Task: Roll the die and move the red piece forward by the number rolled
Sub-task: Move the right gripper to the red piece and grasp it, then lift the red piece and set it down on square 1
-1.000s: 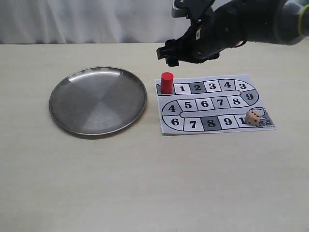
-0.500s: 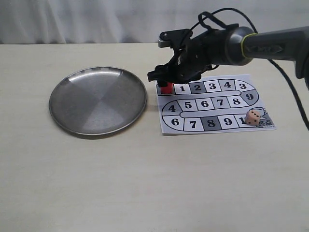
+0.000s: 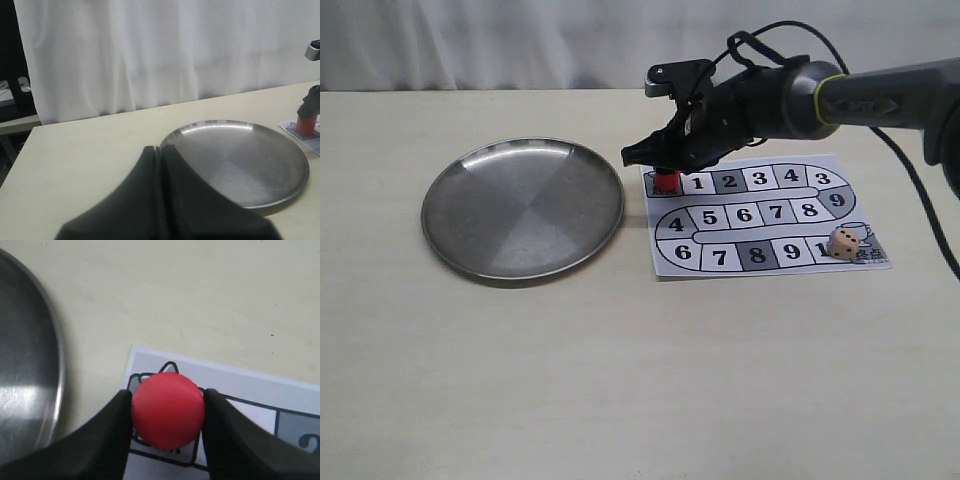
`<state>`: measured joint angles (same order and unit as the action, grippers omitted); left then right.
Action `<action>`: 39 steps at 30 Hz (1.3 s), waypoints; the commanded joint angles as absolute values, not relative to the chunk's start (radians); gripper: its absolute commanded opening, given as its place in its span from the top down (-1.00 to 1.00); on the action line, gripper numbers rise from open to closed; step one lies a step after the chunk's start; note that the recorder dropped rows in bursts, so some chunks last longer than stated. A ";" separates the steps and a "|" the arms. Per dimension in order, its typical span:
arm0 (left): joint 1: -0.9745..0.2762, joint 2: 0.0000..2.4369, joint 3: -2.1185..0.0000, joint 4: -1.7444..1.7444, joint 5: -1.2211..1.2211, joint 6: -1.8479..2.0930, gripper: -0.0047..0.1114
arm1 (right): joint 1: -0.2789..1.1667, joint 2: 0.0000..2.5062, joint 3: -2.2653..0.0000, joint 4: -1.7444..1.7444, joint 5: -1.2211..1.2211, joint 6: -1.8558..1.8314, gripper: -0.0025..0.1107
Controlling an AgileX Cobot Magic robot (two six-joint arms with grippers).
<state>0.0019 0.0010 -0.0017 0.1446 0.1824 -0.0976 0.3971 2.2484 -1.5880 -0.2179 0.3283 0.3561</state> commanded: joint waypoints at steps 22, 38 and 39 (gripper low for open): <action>-0.001 0.000 0.000 0.145 0.174 -0.099 0.92 | 0.343 2.034 -1.592 -0.300 0.444 0.354 0.88; -0.001 0.000 0.000 0.145 0.174 -0.099 0.92 | 0.340 2.259 -1.592 -0.273 0.450 0.354 0.88; -0.001 0.000 0.000 0.145 0.174 -0.099 0.92 | 0.340 2.259 -1.592 -0.273 0.450 0.354 0.88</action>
